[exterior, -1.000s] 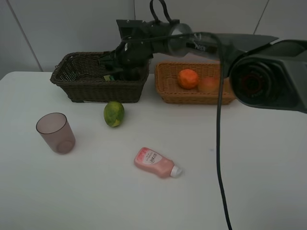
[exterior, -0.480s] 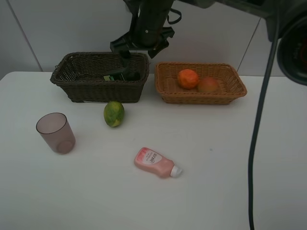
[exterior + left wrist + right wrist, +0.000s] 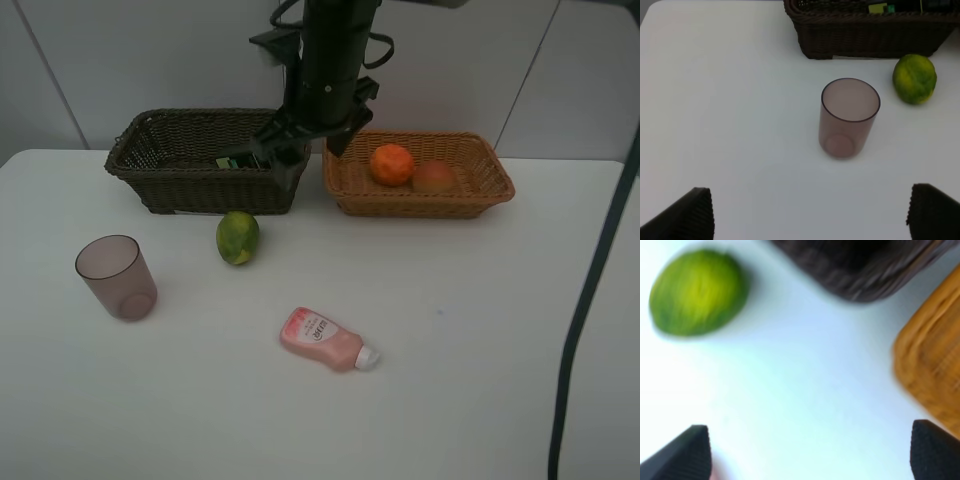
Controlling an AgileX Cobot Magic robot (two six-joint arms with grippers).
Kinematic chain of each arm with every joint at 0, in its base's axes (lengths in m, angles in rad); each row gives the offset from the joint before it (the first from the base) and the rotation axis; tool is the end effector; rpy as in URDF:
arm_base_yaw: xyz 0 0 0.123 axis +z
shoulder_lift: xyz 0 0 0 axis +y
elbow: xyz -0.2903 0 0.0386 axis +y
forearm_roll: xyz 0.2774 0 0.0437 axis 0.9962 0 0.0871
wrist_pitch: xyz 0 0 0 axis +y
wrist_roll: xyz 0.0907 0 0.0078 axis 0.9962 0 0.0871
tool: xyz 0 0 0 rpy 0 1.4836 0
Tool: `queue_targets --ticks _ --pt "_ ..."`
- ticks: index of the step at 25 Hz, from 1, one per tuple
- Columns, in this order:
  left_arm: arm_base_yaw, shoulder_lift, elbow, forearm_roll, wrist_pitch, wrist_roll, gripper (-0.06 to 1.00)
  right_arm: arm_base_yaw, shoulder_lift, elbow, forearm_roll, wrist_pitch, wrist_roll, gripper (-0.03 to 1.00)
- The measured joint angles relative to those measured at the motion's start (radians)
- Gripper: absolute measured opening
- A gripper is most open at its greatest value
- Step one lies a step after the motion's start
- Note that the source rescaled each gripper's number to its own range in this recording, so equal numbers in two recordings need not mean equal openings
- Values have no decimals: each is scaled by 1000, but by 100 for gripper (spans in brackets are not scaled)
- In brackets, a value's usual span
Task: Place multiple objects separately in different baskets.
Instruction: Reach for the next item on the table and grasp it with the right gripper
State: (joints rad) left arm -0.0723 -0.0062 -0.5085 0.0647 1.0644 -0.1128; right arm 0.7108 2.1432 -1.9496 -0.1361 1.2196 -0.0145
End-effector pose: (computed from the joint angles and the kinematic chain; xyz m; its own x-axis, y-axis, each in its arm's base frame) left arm 0.0111 0.0044 0.2938 -0.4445 -0.0492 -0.8944 -0.0146 0.9988 -0.0477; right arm 0.3807 0.3124 0.2481 -0.6949 -0.6788 -0.2372 -0.6675 0.7317 -0.1384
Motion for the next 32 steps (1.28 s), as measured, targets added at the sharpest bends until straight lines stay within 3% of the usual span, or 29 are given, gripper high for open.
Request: queue_targets --ticks 7,14,19,22,32 --pt "0 0 0 0 0 0 100 32 -79 215 54 -53 -15 78" --pt "0 0 0 0 0 0 100 57 -116 413 146 -123 -154 78" --pt "0 0 0 0 0 0 100 89 -164 600 184 -252 -266 78" --pt "0 0 0 0 0 0 100 98 -194 690 179 -352 -281 78" --pt "0 0 0 0 0 0 100 102 -199 815 154 -546 -284 78"
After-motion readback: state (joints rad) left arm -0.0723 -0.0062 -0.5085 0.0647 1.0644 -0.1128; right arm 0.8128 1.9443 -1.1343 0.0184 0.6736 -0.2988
